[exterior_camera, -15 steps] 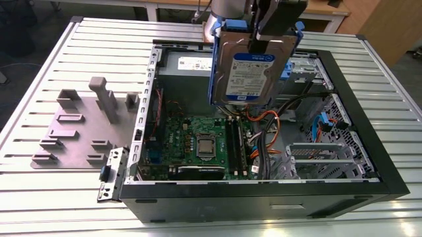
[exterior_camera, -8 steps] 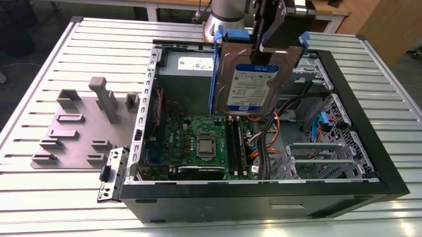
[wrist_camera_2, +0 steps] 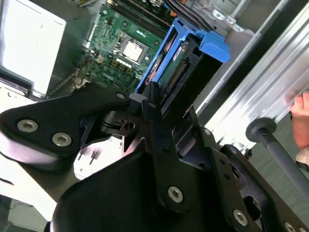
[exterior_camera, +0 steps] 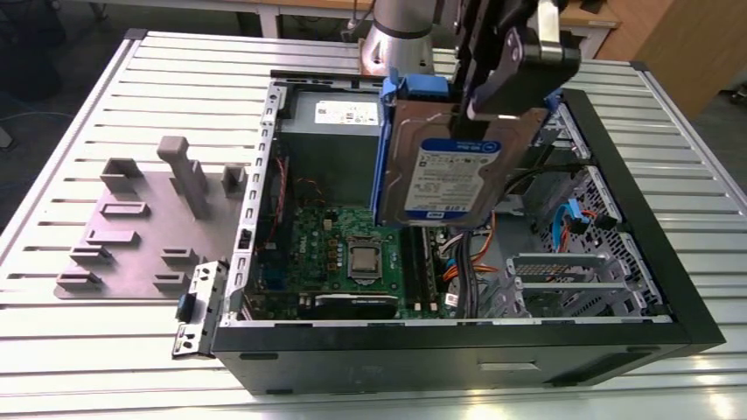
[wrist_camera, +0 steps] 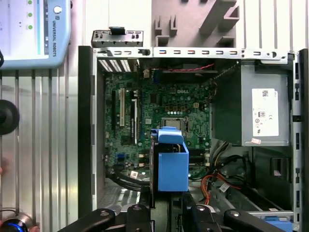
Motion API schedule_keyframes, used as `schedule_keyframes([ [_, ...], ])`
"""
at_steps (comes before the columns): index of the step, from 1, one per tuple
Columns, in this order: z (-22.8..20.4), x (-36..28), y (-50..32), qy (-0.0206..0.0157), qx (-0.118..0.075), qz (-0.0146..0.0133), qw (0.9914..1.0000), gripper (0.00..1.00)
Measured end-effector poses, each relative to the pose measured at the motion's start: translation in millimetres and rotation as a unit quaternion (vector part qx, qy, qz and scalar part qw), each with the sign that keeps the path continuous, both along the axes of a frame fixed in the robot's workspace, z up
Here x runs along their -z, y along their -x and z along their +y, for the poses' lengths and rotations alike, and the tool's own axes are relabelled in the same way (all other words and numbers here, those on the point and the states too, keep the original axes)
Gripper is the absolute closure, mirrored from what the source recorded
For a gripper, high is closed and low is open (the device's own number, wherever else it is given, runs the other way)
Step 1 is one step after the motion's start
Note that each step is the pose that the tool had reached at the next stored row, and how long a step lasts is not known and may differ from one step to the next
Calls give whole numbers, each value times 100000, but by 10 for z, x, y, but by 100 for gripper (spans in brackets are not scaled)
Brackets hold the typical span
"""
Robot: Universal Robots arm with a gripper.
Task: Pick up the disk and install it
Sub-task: 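Pick up the disk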
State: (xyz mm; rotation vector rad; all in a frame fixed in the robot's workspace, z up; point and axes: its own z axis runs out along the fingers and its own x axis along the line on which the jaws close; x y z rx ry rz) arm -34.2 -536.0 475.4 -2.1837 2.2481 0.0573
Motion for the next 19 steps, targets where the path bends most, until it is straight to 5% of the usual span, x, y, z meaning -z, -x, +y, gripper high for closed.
schedule_keyframes([
  [11, -360, 2, 0, -12, 76, -6, 100000, 65],
  [19, -364, 1, -11, 2, 68, 3, 100000, 65],
])
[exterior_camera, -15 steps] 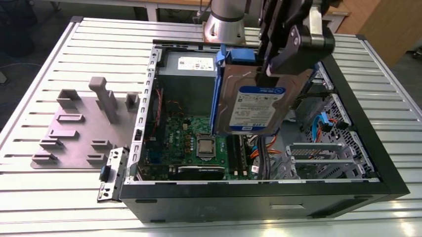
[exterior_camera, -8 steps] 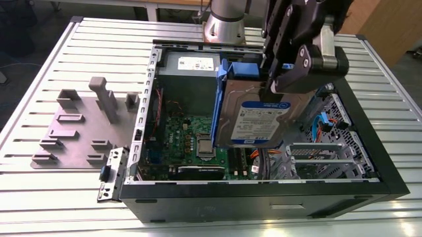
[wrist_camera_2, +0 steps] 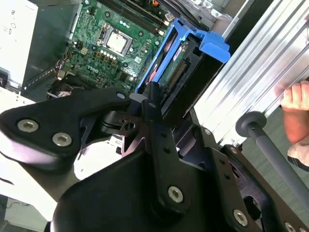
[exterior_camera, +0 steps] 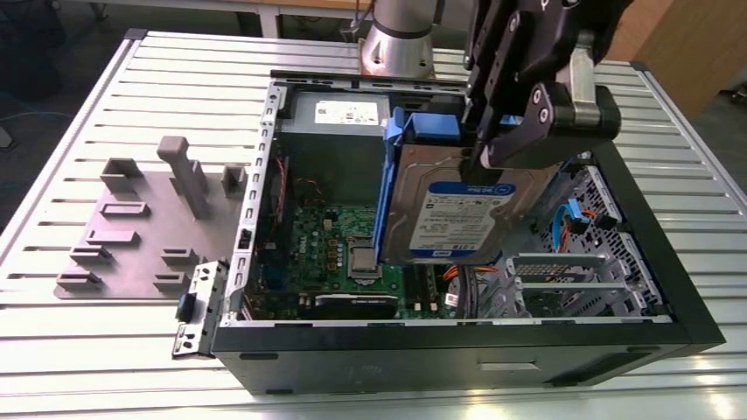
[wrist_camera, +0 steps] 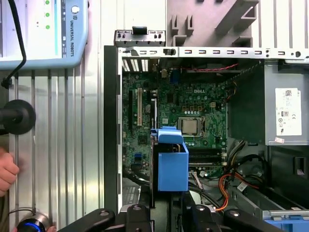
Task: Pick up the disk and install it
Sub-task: 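Pick up the disk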
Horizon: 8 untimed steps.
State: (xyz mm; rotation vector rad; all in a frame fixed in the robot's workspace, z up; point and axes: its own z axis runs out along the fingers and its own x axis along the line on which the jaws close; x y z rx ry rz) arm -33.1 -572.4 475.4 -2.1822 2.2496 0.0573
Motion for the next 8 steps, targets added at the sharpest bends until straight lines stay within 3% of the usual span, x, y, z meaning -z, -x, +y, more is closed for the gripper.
schedule_keyframes([
  [8, 0, 6, -316, 3, 5, 254, 100000, 65],
])
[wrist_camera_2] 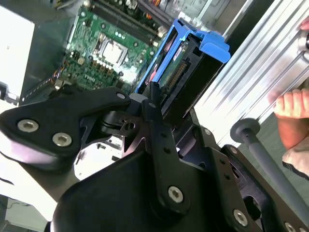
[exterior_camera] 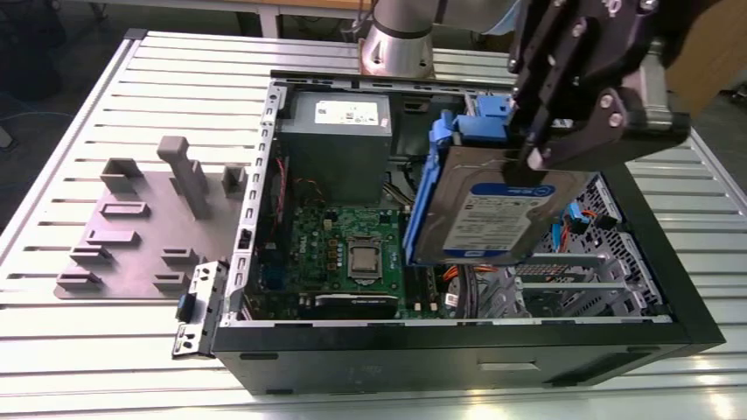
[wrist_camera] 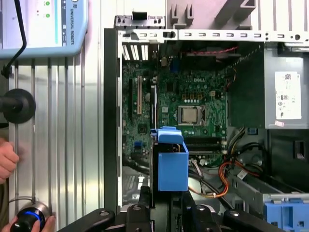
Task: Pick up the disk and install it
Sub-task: 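Pick up the disk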
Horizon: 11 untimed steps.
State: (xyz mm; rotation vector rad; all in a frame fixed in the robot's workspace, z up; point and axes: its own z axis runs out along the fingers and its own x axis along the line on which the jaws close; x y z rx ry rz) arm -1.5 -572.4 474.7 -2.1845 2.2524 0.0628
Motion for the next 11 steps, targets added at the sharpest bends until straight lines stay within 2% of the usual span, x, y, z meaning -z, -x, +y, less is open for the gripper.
schedule_keyframes([
  [11, 0, 20, -499, -1, 0, 503, 99999, 65],
])
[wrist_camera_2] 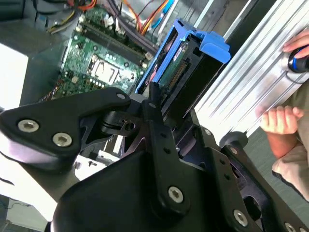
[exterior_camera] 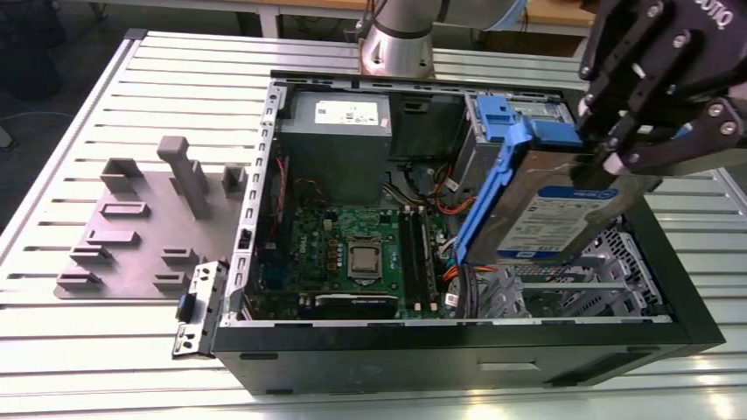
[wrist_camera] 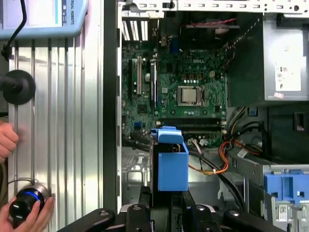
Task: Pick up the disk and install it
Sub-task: 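Pick up the disk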
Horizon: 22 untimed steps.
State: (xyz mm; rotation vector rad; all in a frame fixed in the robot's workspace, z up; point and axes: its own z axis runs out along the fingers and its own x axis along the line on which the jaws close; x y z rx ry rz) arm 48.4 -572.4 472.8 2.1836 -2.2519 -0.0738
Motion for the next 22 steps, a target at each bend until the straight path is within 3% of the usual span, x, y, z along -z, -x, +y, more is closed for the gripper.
schedule_keyframes([
  [9, 2, 46, -385, 1, -15, 102, 100000, 65],
  [19, 5, 137, -643, 10, -437, 124, 99999, 65],
  [22, 5, 141, -670, 1, -462, 132, 99999, 65],
])
